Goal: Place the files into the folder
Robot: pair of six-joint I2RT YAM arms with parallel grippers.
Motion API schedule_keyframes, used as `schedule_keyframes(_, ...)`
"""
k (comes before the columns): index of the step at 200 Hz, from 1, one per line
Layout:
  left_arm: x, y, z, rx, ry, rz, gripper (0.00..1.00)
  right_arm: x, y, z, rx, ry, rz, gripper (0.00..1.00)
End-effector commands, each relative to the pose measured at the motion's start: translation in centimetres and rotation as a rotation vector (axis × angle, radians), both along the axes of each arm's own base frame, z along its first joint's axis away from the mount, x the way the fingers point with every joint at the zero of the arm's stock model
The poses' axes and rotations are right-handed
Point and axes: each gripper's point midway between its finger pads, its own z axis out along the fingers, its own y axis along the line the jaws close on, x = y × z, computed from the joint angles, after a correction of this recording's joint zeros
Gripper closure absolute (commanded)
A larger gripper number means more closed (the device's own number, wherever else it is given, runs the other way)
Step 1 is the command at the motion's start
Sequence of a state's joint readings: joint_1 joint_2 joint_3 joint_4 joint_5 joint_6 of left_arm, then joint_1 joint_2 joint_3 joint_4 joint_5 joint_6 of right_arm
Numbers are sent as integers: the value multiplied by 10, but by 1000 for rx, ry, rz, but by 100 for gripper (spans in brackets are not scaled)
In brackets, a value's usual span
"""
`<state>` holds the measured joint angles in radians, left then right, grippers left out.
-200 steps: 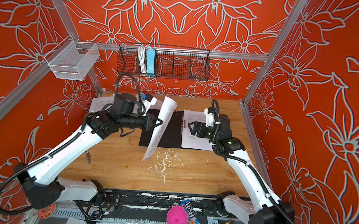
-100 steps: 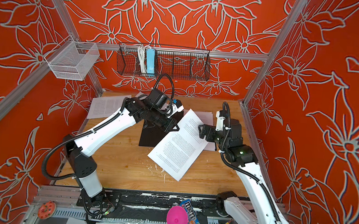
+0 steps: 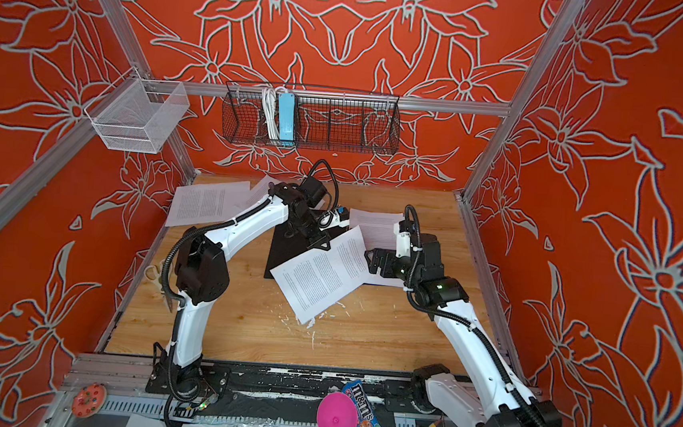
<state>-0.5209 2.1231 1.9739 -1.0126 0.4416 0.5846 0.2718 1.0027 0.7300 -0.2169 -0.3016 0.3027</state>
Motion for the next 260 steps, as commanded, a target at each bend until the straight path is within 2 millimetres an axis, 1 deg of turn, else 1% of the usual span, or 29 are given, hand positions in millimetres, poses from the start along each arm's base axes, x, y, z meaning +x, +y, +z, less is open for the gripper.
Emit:
schedule_keyframes(1, 6, -3, 4, -28, -157, -170, 100, 16, 15, 26, -57, -287, 103, 2)
schedule_keyframes(11, 9, -5, 5, -42, -220, -213, 100, 24, 17, 29, -140, -349, 126, 2)
schedule_keyframes(16, 9, -5, 3, -45, -238, -229, 100, 29, 17, 29, -187, -362, 133, 2)
schedule_keyframes(32, 10, -6, 4, -59, -312, -274, 100, 41, 25, 28, -276, -371, 205, 2)
schedule_keyframes(39, 11, -5, 1, -51, -336, -289, 100, 43, 30, 29, -307, -372, 256, 2)
schedule_keyframes(48, 13, -4, -1, -43, -364, -302, 100, 40, 40, 31, -329, -368, 347, 3)
schedule_keyframes(58, 15, -3, -2, -35, -386, -312, 100, 31, 52, 33, -344, -364, 454, 5)
schedule_keyframes(72, 15, -4, -3, -38, -399, -332, 100, 20, 60, 35, -391, -361, 547, 7)
schedule_keyframes(90, 17, -6, -1, -51, -420, -343, 100, 11, 59, 36, -471, -360, 603, 11)
schedule_keyframes(109, 17, -8, 2, -70, -447, -355, 100, 0, 62, 39, -474, -334, 671, 22)
schedule_keyframes(124, 15, -9, 4, -81, -472, -368, 100, -2, 62, 39, -492, -326, 699, 29)
schedule_keyframes(136, 14, -9, 5, -86, -497, -380, 100, 2, 60, 38, -521, -322, 698, 31)
schedule_keyframes(153, 12, -8, 5, -86, -522, -399, 100, 12, 54, 36, -584, -301, 680, 35)
schedule_keyframes(169, 10, -7, 6, -92, -539, -414, 100, 19, 55, 34, -609, -305, 699, 38)
schedule_keyframes(183, 8, -8, 10, -107, -559, -418, 100, 23, 56, 33, -628, -298, 717, 46)
schedule_keyframes(188, 6, -8, 11, -111, -566, -423, 100, 27, 56, 32, -640, -292, 714, 47)
schedule_keyframes(212, 3, -9, 14, -115, -582, -438, 100, 37, 55, 31, -677, -290, 711, 47)
schedule_keyframes(226, 1, -11, 13, -113, -580, -448, 100, 39, 56, 30, -689, -285, 727, 48)
schedule_keyframes(260, -2, -14, 12, -108, -583, -463, 100, 39, 54, 17, -730, -238, 768, 52)
